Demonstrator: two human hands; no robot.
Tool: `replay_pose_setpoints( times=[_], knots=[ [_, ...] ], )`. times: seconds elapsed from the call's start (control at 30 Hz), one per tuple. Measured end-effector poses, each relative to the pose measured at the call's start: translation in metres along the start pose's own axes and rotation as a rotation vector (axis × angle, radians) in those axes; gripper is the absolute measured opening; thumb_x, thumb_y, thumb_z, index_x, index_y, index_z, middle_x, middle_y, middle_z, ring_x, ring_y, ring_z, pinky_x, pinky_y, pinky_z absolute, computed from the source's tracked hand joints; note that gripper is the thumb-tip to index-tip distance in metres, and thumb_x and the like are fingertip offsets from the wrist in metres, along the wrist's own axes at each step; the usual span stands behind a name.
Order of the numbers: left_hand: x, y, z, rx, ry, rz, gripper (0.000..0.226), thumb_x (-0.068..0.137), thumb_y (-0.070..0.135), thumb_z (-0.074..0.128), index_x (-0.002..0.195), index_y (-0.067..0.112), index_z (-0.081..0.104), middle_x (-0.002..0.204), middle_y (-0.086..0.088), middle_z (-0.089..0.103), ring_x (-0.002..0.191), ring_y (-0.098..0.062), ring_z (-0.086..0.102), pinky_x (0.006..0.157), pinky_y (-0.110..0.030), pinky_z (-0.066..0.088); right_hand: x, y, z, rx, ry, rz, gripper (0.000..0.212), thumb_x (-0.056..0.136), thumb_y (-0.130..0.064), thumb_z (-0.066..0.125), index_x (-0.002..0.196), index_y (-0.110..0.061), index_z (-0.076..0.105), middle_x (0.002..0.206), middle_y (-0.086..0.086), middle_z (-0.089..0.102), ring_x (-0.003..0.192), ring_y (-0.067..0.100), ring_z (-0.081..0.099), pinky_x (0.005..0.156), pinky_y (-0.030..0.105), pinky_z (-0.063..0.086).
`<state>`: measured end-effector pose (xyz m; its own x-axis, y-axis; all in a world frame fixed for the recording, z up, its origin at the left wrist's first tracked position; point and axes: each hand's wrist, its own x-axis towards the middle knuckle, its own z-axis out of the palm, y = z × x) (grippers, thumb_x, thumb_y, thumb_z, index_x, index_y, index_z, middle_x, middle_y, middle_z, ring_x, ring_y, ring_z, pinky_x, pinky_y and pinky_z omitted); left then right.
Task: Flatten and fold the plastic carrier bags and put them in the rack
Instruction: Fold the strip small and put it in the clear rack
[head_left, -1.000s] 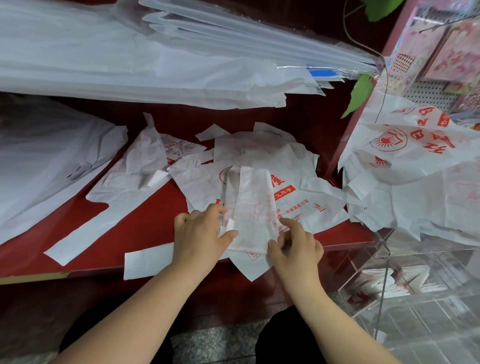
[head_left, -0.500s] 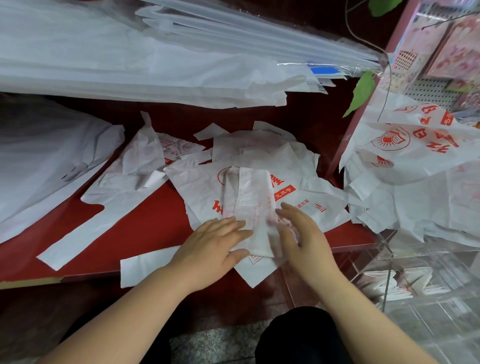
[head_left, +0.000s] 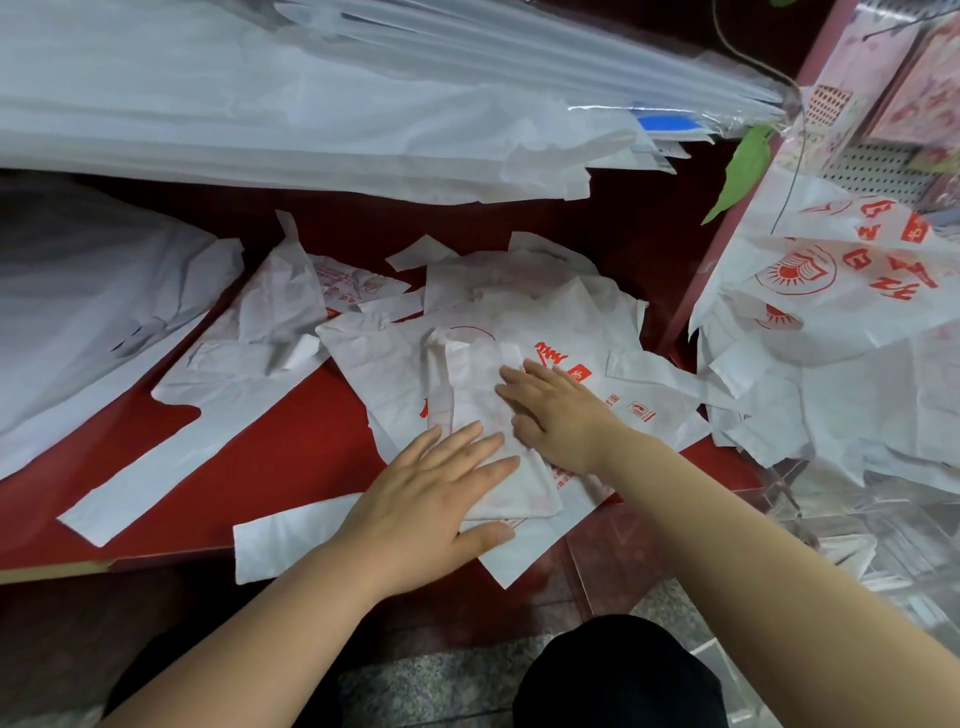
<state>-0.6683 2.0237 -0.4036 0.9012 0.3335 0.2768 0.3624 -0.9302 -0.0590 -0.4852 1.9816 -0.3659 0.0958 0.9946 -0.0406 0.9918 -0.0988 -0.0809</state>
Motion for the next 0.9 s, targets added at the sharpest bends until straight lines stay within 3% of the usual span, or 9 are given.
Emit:
replay_pose_setpoints(
  times=[0.13, 0.2, 0.33, 0.57, 0.67, 0.77, 0.9],
  knots=[
    [0.0, 0.0, 0.002, -0.007, 0.036, 0.009, 0.053, 0.089, 0.054, 0.026, 0.114, 0.027, 0.064, 0.119, 0.006, 0.064, 0.111, -0.011, 0.06, 0.098, -0.029, 0.028, 0.011, -0.003, -0.007, 0.196, -0.007, 0.018, 0.052, 0.089, -0.012, 0.045, 0.139, -0.009, 0.032, 0.141, 0.006, 0.04, 0.13, 0.023, 0.033, 0.104, 0.025, 0.023],
    [0.0, 0.001, -0.001, -0.059, 0.006, -0.005, 0.057, 0.094, 0.054, 0.017, 0.112, 0.028, 0.065, 0.117, 0.007, 0.064, 0.108, -0.01, 0.061, 0.098, -0.028, 0.029, 0.017, -0.003, -0.007, 0.229, -0.011, 0.029, 0.046, 0.089, -0.01, 0.045, 0.134, -0.008, 0.038, 0.139, 0.007, 0.042, 0.125, 0.024, 0.038, 0.102, 0.028, 0.028],
    [0.001, 0.002, -0.009, -0.131, -0.052, -0.022, 0.068, 0.095, 0.052, 0.006, 0.108, 0.028, 0.067, 0.114, 0.007, 0.066, 0.103, -0.009, 0.063, 0.096, -0.026, 0.029, 0.03, 0.001, -0.003, 0.249, 0.023, 0.041, 0.046, 0.092, -0.009, 0.041, 0.137, -0.006, 0.035, 0.146, 0.008, 0.034, 0.131, 0.023, 0.033, 0.105, 0.024, 0.021],
    [0.003, 0.003, -0.011, -0.192, -0.048, -0.041, 0.068, 0.097, 0.048, 0.005, 0.106, 0.029, 0.069, 0.112, 0.008, 0.067, 0.102, -0.009, 0.063, 0.094, -0.026, 0.03, 0.046, 0.005, -0.012, 0.481, 0.189, 0.168, 0.038, 0.094, -0.009, 0.043, 0.132, -0.005, 0.045, 0.136, 0.011, 0.046, 0.122, 0.024, 0.044, 0.092, 0.019, 0.027],
    [0.003, 0.003, -0.008, -0.21, -0.058, -0.059, 0.063, 0.097, 0.049, 0.009, 0.105, 0.029, 0.068, 0.112, 0.009, 0.067, 0.103, -0.009, 0.062, 0.094, -0.027, 0.031, 0.039, 0.007, -0.014, 0.483, 0.222, 0.179, 0.035, 0.093, -0.006, 0.043, 0.128, -0.008, 0.051, 0.129, 0.007, 0.054, 0.103, 0.019, 0.054, 0.083, 0.014, 0.032],
    [0.0, 0.002, -0.002, -0.196, -0.004, -0.027, 0.054, 0.081, 0.06, 0.032, 0.109, 0.029, 0.065, 0.115, 0.009, 0.065, 0.111, -0.007, 0.051, 0.096, -0.027, 0.029, 0.013, 0.003, -0.011, 0.547, 0.385, 0.187, 0.031, 0.092, -0.007, 0.047, 0.12, -0.012, 0.058, 0.125, -0.003, 0.057, 0.113, 0.013, 0.051, 0.082, 0.003, 0.028],
    [0.0, 0.003, -0.006, -0.308, 0.009, -0.072, 0.055, 0.071, 0.057, 0.04, 0.109, 0.026, 0.065, 0.113, 0.012, 0.065, 0.107, -0.003, 0.055, 0.1, -0.021, 0.029, -0.048, -0.014, -0.003, 0.69, 0.41, -0.015, 0.032, 0.077, -0.03, 0.054, 0.105, -0.021, 0.065, 0.106, -0.019, 0.06, 0.102, -0.005, 0.055, 0.09, 0.008, 0.038]
  ],
)
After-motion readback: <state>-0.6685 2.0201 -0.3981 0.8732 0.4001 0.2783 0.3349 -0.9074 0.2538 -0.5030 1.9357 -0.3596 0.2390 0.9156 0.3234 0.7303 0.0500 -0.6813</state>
